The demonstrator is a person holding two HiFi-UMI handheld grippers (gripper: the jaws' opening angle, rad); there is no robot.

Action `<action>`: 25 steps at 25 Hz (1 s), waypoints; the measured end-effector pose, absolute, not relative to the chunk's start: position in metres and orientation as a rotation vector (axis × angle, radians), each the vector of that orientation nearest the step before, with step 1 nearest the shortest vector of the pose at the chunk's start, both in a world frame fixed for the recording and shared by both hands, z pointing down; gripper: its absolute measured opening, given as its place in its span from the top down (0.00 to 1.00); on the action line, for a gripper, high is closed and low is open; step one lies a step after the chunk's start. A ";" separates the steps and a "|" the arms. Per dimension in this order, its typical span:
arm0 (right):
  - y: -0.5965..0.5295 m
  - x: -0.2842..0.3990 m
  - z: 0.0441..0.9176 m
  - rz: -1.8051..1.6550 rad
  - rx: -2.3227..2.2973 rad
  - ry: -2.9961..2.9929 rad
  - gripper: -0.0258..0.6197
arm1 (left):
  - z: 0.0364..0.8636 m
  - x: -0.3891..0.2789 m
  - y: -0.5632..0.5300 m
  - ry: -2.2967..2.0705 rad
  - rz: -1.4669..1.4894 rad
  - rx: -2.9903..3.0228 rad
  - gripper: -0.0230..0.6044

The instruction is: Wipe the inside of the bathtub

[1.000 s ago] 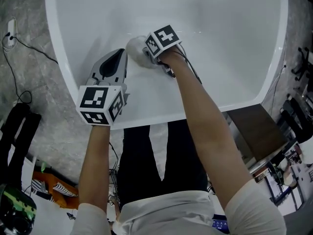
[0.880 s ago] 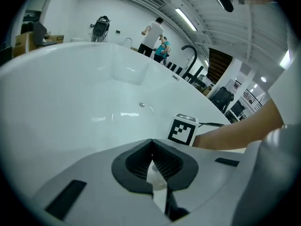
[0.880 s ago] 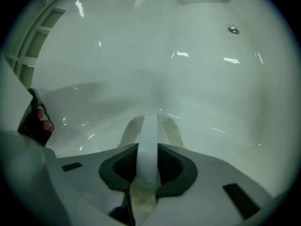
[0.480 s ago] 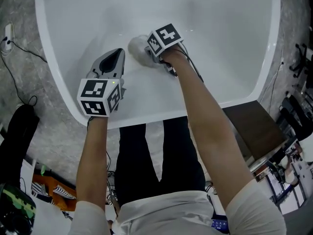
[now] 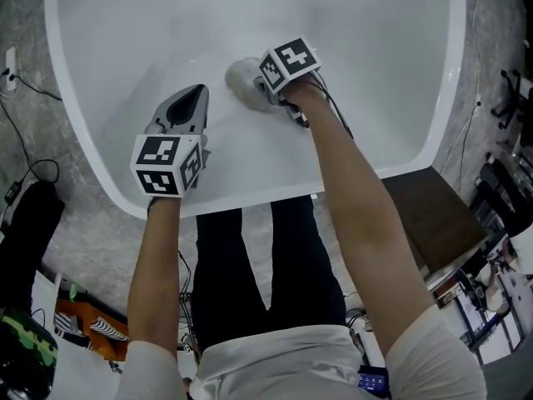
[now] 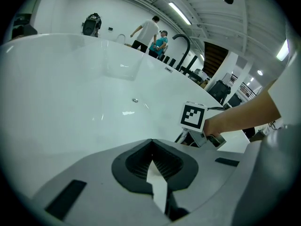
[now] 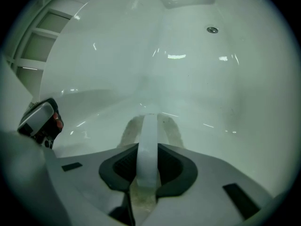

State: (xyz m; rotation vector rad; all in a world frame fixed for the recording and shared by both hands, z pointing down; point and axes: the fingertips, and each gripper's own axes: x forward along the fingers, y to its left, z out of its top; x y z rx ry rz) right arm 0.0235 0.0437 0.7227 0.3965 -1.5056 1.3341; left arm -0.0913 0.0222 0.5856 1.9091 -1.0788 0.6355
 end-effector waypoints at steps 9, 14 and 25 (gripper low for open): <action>0.027 0.098 0.731 1.344 0.427 -1.479 0.81 | 0.595 -0.038 0.010 -1.059 0.653 1.920 0.95; 0.025 0.120 0.731 1.335 0.436 -1.467 0.81 | 0.593 -0.027 0.007 -1.056 0.641 1.929 0.95; 0.012 0.196 0.730 1.281 0.441 -1.423 0.81 | 0.592 0.002 -0.005 -1.059 0.626 1.933 0.95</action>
